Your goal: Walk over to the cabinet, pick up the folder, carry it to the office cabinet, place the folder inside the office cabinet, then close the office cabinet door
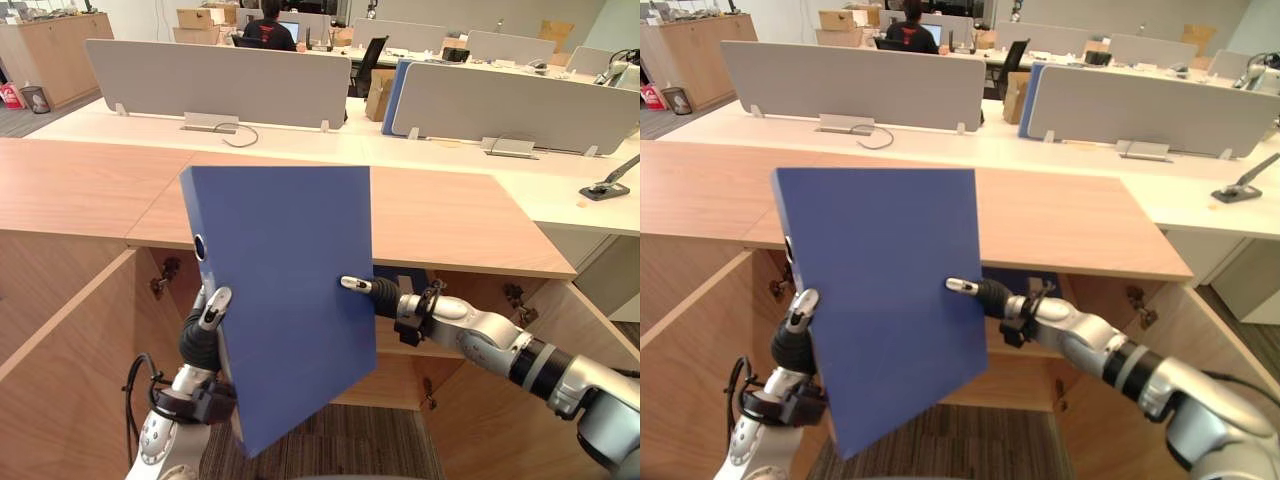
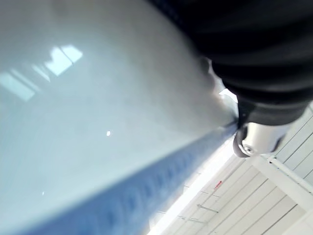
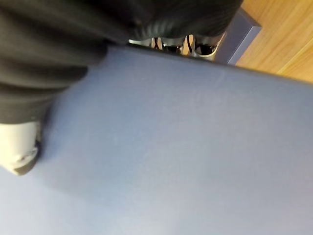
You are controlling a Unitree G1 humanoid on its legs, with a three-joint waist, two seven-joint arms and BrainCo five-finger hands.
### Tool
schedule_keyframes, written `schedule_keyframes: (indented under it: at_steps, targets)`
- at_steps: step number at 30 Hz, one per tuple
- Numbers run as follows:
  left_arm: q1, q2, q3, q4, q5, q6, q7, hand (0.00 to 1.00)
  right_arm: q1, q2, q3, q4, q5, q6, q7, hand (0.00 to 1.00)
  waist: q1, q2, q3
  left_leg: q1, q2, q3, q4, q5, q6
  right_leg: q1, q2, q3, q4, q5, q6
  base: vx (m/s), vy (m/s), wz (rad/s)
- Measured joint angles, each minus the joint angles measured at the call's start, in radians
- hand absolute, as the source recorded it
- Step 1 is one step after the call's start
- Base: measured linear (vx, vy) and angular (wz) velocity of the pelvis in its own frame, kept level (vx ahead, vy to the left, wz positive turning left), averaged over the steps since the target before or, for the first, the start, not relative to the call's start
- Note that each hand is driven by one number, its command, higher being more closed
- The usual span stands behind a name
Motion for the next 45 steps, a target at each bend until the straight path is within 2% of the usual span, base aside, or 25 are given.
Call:
schedule_keyframes:
  at_steps: [6,10,14,18,20,24,27,31,34,36,38,40,41,45]
  targets:
    - [0.045,-0.034,0.003,0.07,-0.063,0.009,-0.081,0.0,0.112,0.002,-0.095,-0.058,-0.008,0.004,0.002,1.0,-0.004,0.009,0.006,0.0,0.0,0.0,0.0,0.001,0.002,-0.001,0.0,0.0,0.0,0.0,0.001,0.0,0.0,0.0]
    - [0.053,-0.103,0.072,0.306,-0.104,0.068,-0.114,0.0,0.213,0.01,-0.184,-0.063,-0.016,0.01,0.002,1.0,-0.005,0.013,0.014,-0.001,0.0,-0.001,-0.002,0.002,0.003,-0.001,0.0,0.0,0.0,0.0,0.002,0.0,0.0,0.0]
    - [0.068,-0.16,0.165,0.617,-0.132,0.149,-0.091,0.0,0.298,0.031,-0.318,-0.151,0.001,0.004,0.074,1.0,-0.019,0.012,0.026,-0.006,0.002,0.0,-0.004,0.002,0.003,-0.006,0.002,0.0,-0.008,0.0,0.003,0.0,0.0,0.0]
    - [0.066,-0.215,0.261,0.841,-0.158,0.194,-0.087,0.0,0.32,0.037,-0.405,-0.147,0.001,-0.002,0.086,1.0,-0.017,0.006,0.029,-0.007,0.003,-0.001,-0.004,0.001,0.003,-0.002,0.004,0.0,-0.019,0.0,0.003,0.0,0.0,0.0]
    - [0.061,-0.229,0.304,0.956,-0.161,0.211,-0.085,0.0,0.323,0.037,-0.408,-0.137,0.001,-0.003,0.087,1.0,-0.017,0.004,0.031,-0.007,0.004,-0.002,-0.004,0.001,0.003,0.001,0.006,0.0,-0.021,0.0,0.002,0.0,0.0,0.0]
    - [0.046,-0.232,0.336,1.132,-0.157,0.226,-0.077,0.0,0.323,0.047,-0.409,-0.132,0.001,-0.003,0.087,1.0,-0.017,-0.002,0.035,-0.007,0.008,-0.002,-0.004,0.0,0.002,0.002,0.01,0.0,-0.021,0.001,0.002,0.0,0.0,0.0]
    - [0.038,-0.232,0.353,1.263,-0.124,0.233,-0.067,0.0,0.323,0.092,-0.434,-0.095,0.0,-0.003,0.088,1.0,-0.019,-0.005,0.042,-0.005,0.009,-0.002,-0.003,-0.001,0.001,0.003,0.011,0.0,-0.023,0.001,0.002,0.0,0.0,0.0]
    - [0.034,-0.24,0.421,1.392,-0.019,0.237,-0.047,0.0,0.319,0.126,-0.484,-0.087,-0.021,-0.013,0.075,1.0,-0.024,-0.004,0.051,-0.005,0.005,-0.003,-0.001,-0.002,0.001,0.003,0.008,0.0,-0.023,0.001,0.002,0.0,0.0,0.0]
    - [0.03,-0.261,0.498,1.442,0.044,0.235,-0.031,0.0,0.317,0.235,-0.641,-0.125,-0.131,-0.04,0.003,1.0,-0.03,-0.001,0.058,-0.004,0.005,-0.002,0.0,-0.001,0.001,0.003,0.007,0.001,-0.022,0.001,0.002,0.0,0.0,0.0]
    - [0.029,-0.271,0.537,1.465,0.078,0.234,-0.017,0.0,0.304,0.286,-0.724,-0.194,-0.227,-0.078,-0.047,1.0,-0.032,-0.002,0.059,-0.004,0.007,-0.001,0.0,-0.002,0.0,0.005,0.009,0.001,-0.022,0.002,0.001,0.0,0.0,0.0]
    - [0.021,-0.285,0.583,1.487,0.124,0.232,0.003,0.0,0.262,0.359,-0.786,-0.286,-0.38,-0.145,-0.095,1.0,-0.037,-0.002,0.059,-0.002,0.012,0.0,0.0,-0.003,-0.001,0.008,0.015,0.001,-0.026,0.003,-0.001,0.0,0.0,0.0]
    - [0.012,-0.292,0.596,1.49,0.139,0.228,0.012,0.0,0.244,0.396,-0.787,-0.329,-0.448,-0.175,-0.113,1.0,-0.037,-0.002,0.058,-0.002,0.016,0.0,0.0,-0.003,-0.001,0.009,0.02,0.001,-0.028,0.004,-0.002,0.0,0.0,0.0]
    - [0.001,-0.299,0.613,1.492,0.143,0.224,0.019,0.0,0.24,0.423,-0.778,-0.363,-0.517,-0.19,-0.122,1.0,-0.037,-0.002,0.058,-0.001,0.019,-0.001,0.0,-0.003,-0.001,0.011,0.023,0.001,-0.029,0.004,-0.004,0.0,0.0,0.0]
    - [-0.005,-0.31,0.629,1.493,0.174,0.222,0.025,0.0,0.239,0.435,-0.716,-0.383,-0.647,-0.193,-0.125,1.0,-0.037,-0.002,0.057,0.0,0.022,-0.001,0.0,-0.002,-0.002,0.011,0.025,0.001,-0.028,0.004,-0.004,0.0,0.0,0.0]
